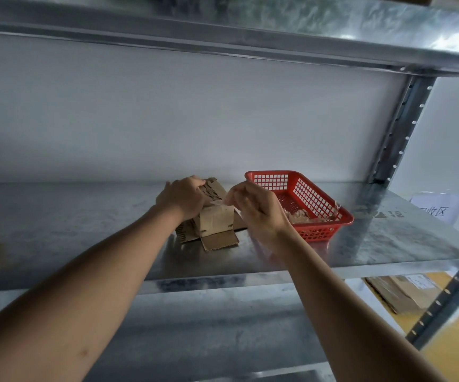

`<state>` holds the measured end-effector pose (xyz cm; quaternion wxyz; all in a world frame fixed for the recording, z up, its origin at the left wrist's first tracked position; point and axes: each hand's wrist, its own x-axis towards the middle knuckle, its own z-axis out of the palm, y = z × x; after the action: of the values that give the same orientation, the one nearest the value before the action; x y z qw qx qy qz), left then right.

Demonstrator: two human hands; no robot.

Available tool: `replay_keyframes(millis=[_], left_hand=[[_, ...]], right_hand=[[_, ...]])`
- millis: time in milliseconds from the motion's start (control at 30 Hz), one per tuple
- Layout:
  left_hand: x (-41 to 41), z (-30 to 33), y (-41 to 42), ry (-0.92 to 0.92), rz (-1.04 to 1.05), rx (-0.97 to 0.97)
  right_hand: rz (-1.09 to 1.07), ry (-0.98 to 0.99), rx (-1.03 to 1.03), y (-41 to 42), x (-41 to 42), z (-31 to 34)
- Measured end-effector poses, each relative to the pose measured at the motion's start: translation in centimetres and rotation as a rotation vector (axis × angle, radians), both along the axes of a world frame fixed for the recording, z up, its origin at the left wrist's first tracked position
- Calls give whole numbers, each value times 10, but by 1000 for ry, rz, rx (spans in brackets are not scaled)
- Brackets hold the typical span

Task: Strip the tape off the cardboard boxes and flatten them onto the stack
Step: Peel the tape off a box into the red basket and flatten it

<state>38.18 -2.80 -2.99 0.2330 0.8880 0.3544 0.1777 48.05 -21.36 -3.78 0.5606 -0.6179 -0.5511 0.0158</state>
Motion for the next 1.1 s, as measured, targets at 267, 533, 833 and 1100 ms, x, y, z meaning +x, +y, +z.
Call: replay_keyframes(millis=[267, 533, 833, 1100], left_hand=[[7, 0, -2, -30, 3, 41], [9, 0, -3, 17, -20, 89], [12, -4, 1, 10, 2, 90], [8, 2, -1, 9, -29, 71]], right_hand=[[-44, -129, -101, -6, 10, 0], [-314, -224, -197, 24, 8, 17], [-491, -149, -330, 43, 5, 22], [-264, -559, -376, 35, 4, 12]])
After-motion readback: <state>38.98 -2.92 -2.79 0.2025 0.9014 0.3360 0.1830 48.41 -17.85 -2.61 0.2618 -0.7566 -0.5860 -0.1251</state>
